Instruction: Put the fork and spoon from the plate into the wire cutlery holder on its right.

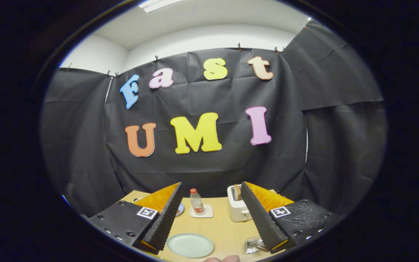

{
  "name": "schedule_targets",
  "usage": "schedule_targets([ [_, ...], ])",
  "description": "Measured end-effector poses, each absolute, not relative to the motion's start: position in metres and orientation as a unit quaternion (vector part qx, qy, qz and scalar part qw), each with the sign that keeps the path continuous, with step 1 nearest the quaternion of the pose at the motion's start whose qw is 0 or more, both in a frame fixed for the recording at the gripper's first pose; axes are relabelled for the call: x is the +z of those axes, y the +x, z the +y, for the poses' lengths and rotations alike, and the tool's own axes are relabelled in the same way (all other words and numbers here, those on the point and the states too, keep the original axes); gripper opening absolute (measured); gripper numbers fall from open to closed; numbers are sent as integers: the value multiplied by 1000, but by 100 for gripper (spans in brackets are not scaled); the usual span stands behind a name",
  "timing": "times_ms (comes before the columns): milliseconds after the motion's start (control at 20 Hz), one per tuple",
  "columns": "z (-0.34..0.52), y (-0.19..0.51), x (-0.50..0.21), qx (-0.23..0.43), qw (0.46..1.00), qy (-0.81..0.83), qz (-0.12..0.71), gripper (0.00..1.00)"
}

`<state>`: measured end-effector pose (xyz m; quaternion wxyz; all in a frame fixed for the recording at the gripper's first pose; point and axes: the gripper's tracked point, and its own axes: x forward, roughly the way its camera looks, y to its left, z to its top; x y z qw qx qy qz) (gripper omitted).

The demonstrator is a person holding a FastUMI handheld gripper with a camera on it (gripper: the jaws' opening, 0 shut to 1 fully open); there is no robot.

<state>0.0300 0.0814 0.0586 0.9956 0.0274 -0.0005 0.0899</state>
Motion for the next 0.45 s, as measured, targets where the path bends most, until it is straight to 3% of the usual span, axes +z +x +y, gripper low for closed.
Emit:
schedule_targets([
  [450,86,27,66,90,996,22,-12,96],
])
